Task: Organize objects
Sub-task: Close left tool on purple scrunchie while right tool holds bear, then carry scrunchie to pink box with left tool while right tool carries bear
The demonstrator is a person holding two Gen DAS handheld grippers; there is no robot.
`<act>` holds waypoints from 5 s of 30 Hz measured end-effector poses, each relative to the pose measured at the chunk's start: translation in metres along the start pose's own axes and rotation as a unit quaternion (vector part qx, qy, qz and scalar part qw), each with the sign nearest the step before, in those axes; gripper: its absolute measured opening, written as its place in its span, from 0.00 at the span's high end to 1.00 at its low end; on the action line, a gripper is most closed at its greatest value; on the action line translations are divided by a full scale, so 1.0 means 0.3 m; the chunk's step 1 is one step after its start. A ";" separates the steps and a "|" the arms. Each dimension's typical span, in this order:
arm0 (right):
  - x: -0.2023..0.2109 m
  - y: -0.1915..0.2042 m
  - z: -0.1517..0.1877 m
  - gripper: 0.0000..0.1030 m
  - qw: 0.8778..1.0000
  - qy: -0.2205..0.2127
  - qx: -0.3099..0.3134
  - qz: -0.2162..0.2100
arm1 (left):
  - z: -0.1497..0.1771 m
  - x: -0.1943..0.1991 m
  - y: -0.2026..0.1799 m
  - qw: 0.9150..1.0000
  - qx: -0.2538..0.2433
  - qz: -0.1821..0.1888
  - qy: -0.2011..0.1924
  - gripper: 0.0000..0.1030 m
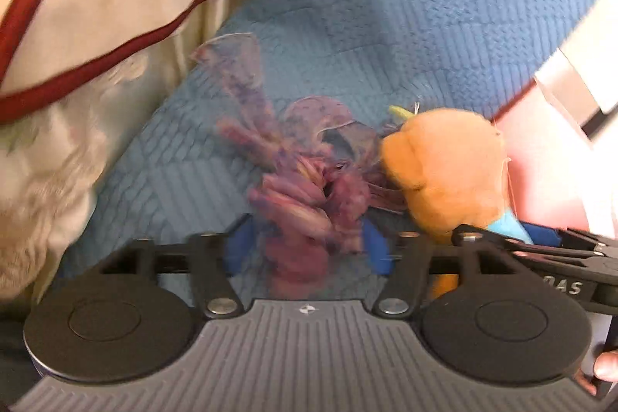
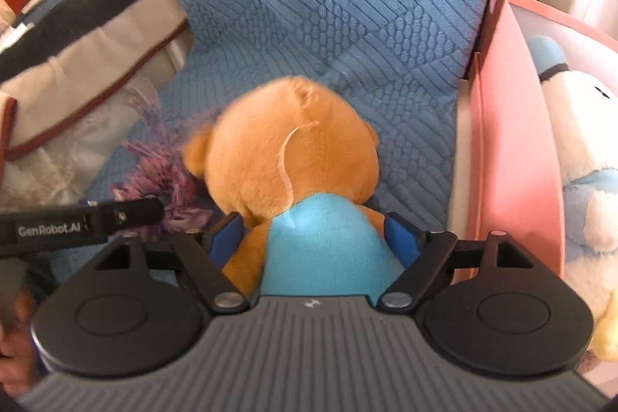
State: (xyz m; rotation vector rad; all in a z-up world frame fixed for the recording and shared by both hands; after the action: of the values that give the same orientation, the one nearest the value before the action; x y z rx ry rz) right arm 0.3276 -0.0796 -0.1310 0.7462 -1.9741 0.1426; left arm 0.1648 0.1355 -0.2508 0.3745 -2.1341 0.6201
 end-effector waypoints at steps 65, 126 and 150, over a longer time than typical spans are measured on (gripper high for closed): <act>-0.099 0.030 0.023 0.32 0.999 -0.008 0.018 0.043 | 0.014 -0.091 -0.131 0.983 -0.134 -0.127 0.009 0.56; 0.726 -0.246 -0.151 0.45 0.992 -0.085 -0.075 -0.046 | -0.160 0.606 -0.685 0.994 0.016 0.087 -0.063 0.83; 0.659 -0.760 -0.247 0.45 0.978 -0.097 -0.183 0.025 | -0.233 0.343 -1.171 0.991 -0.051 0.120 -0.021 0.83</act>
State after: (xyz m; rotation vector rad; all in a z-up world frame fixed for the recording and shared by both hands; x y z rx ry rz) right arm 0.4460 -0.3209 0.0250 0.4832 -2.1235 -0.2672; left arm 0.3157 -0.1223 -0.0283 0.0748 -2.2600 0.6393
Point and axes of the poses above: each gripper's, at about its wrist camera, not at the fingertips, and x roughly against the way its jaws point, y to its left, z to its underside, the point moved 1 cm from there along -x, roughly the way its jaws point, and after that the axes turned 7 degrees about -x, right-handed, at the moved point
